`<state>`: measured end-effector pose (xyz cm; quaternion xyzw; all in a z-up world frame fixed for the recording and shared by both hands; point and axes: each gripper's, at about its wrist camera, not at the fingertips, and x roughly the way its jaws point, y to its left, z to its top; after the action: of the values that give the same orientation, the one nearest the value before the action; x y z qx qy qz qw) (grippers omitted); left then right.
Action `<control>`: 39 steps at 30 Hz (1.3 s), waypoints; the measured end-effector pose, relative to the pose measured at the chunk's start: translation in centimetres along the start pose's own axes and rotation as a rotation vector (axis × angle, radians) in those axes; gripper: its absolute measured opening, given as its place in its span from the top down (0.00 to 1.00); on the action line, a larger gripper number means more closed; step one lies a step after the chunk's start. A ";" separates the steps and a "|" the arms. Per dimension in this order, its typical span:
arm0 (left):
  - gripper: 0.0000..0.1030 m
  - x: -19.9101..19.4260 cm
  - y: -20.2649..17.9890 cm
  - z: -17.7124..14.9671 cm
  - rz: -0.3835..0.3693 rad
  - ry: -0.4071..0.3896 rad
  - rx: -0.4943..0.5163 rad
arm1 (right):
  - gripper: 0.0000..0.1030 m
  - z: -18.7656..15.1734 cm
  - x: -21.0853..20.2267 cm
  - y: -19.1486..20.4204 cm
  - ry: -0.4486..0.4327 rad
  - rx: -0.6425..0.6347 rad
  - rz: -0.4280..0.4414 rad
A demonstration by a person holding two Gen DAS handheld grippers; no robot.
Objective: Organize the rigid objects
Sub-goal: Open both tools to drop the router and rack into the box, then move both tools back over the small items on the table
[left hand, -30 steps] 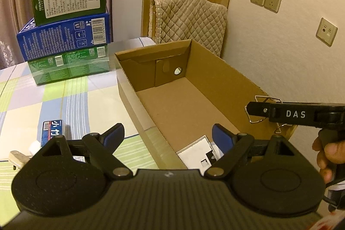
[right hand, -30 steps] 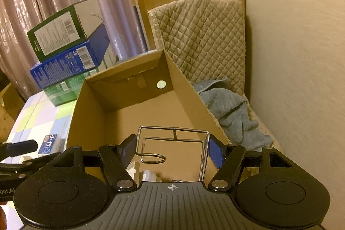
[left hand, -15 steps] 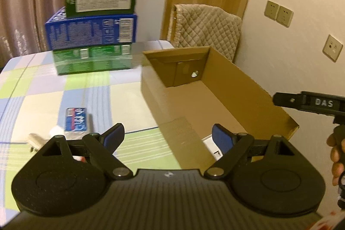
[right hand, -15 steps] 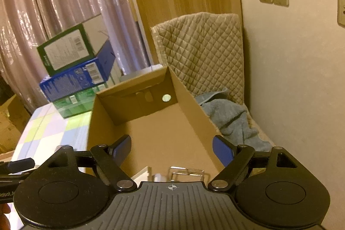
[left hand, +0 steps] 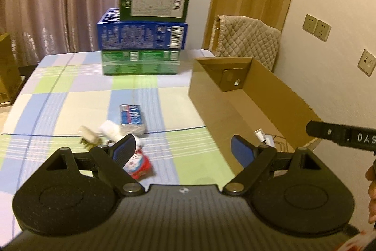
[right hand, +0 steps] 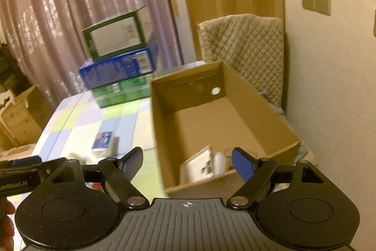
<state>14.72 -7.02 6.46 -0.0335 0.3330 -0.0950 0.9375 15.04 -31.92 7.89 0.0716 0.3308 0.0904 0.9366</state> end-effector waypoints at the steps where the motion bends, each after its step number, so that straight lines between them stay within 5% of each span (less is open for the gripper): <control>1: 0.17 -0.6 0.5 -0.3 0.009 -0.003 -0.002 | 0.23 -0.4 -0.1 0.7 0.003 -0.009 0.005; 20: 0.17 -6.8 10.8 -6.1 0.142 0.019 -0.078 | 0.23 -6.1 0.3 9.3 0.090 -0.089 0.098; 39: 0.17 -6.0 11.6 -6.7 0.134 0.045 -0.067 | 0.23 -6.8 1.5 11.0 0.111 -0.121 0.129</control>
<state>7.73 5.54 3.47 -0.0402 0.3583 -0.0219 0.9325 10.54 -20.42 3.82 0.0310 0.3708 0.1744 0.9117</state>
